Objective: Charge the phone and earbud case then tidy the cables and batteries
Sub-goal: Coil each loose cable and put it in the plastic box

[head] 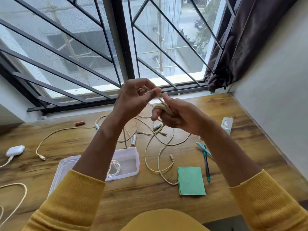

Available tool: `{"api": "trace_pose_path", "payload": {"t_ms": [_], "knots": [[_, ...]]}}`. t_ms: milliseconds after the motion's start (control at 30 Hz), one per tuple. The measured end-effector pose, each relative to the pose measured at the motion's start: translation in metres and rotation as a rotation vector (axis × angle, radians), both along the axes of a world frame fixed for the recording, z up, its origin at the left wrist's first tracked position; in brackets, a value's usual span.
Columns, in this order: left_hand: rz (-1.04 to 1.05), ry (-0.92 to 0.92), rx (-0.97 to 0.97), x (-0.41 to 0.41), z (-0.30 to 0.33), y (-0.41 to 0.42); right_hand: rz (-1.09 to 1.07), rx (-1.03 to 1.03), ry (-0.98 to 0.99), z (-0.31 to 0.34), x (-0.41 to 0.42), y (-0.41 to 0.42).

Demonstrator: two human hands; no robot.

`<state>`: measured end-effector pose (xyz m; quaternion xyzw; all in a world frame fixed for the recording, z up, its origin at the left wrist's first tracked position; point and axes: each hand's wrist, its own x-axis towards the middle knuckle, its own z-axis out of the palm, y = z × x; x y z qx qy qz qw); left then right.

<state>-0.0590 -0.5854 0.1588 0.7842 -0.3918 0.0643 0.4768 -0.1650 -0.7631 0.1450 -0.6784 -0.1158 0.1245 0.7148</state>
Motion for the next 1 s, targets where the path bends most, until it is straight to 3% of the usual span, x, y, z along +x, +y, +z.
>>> {"api": "trace_pose_path", "payload": {"t_ms": [167, 333, 467, 567, 767, 833, 1000], "knots": [[0.055, 0.024, -0.118, -0.006, -0.022, -0.007, -0.128, 0.26, -0.113, 0.015, 0.001, 0.002], [0.187, 0.061, -0.047, -0.023, -0.045, -0.011, -0.281, 0.556, -0.159, 0.022, 0.009, 0.006], [0.132, 0.038, 0.057, -0.044, -0.053, -0.014, -0.367, 0.655, -0.167, 0.017, 0.018, 0.007], [0.062, 0.014, 0.146, -0.053, -0.054, -0.013, -0.464, 0.546, -0.197, 0.008, 0.025, 0.011], [-0.031, -0.119, 0.2, -0.055, -0.027, -0.002, -0.666, -0.102, -0.208, -0.009, 0.025, 0.02], [-0.013, -0.123, 0.183, -0.048, -0.017, 0.008, -0.628, -0.207, -0.192, -0.017, 0.022, 0.022], [-0.031, -0.107, 0.175, -0.028, -0.005, 0.026, -0.35, -0.217, -0.175, -0.02, 0.011, 0.032]]}}
